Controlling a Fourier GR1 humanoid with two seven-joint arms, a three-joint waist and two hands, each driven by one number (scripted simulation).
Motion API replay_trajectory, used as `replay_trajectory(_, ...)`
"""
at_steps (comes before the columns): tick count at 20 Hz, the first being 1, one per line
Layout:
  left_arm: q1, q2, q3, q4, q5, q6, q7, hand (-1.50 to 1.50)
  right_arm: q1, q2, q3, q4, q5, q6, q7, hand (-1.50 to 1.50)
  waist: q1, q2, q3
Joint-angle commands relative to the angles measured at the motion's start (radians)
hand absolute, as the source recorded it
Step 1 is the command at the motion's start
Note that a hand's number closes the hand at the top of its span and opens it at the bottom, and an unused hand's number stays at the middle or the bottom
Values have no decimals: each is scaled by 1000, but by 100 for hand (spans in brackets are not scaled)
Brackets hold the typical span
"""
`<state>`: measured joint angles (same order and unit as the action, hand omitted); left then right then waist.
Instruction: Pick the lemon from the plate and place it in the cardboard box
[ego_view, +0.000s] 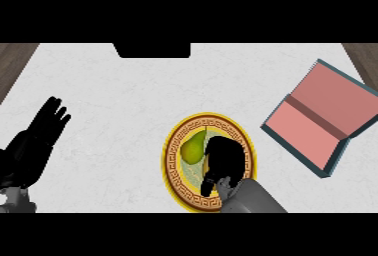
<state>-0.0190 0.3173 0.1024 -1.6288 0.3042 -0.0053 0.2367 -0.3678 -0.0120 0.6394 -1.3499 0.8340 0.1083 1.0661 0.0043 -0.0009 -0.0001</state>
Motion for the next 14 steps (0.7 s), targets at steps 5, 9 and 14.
replay_trajectory(5, -11, 11, 52, -4, 11, -45, 16, 0, 8, -11, 25, 20, 26, 40, -126, 150, 0, 1, 0)
replay_trajectory(9, 5, -19, 17, 3, -16, -32, -15, 0, 0, -139, 96, -105, -77, 179, -377, 150, 1, 0, 0)
replay_trajectory(14, -33, -42, 19, -8, -32, 3, 32, 0, 72, -222, 101, -209, 38, 128, -421, 150, -8, 0, 0)
